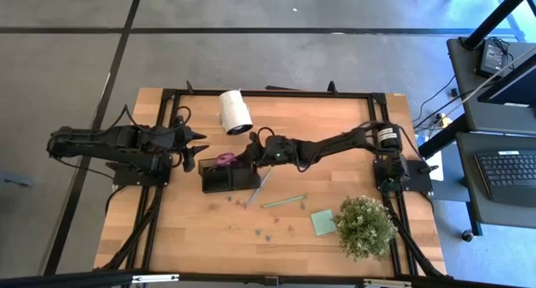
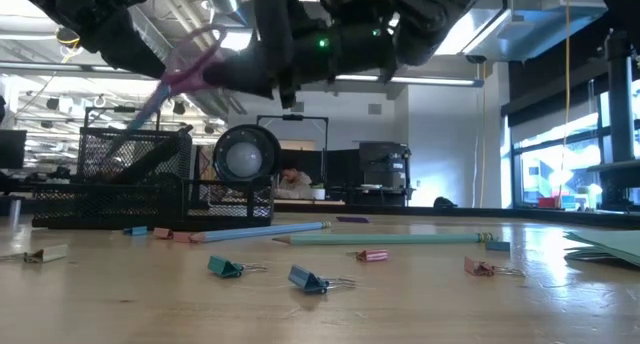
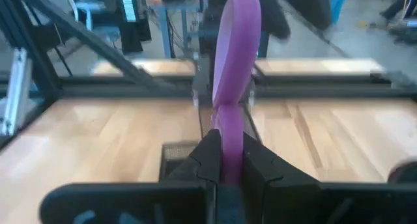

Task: Pick and place office supplies into organizer
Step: Put the purple scissors into the black desk organizer

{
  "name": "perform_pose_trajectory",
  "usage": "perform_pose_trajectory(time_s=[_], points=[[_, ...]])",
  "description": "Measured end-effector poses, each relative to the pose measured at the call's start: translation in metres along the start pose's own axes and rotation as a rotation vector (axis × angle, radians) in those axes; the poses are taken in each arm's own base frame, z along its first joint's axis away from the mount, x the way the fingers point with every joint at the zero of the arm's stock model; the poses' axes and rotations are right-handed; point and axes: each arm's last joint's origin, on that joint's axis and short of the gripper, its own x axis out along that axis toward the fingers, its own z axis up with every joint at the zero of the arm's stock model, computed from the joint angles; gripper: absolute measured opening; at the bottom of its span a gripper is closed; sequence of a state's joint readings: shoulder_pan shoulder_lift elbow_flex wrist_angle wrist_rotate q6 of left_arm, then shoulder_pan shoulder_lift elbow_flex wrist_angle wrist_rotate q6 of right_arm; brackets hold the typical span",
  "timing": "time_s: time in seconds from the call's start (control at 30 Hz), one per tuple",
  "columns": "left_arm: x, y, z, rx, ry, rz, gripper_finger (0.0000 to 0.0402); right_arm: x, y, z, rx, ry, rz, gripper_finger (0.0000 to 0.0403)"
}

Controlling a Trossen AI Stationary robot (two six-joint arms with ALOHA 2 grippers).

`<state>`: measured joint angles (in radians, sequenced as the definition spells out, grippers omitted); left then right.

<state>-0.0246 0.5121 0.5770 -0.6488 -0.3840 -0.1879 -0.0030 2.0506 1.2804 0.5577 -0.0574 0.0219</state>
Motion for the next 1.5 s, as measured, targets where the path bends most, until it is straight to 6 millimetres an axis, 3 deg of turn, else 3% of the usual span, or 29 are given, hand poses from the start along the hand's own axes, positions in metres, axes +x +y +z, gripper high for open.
perform_pose_trajectory(time_s=[0.37,0.73,1.5], points=[[0.0,0.0,0.0,0.0,0.0,0.0,0.0156,0.027,-0.008,-0.025,0.035,0.063,0.002,0.0029],[0.0,0.0,0.0,0.0,-0.001,0.0,0.0156,0.029,-0.009,-0.028,0.058,0.081,0.004,0.0039],[0.0,0.0,0.0,-0.001,0.0,0.0,0.0156,0.028,-0.009,-0.036,0.064,0.158,0.001,0.0167]])
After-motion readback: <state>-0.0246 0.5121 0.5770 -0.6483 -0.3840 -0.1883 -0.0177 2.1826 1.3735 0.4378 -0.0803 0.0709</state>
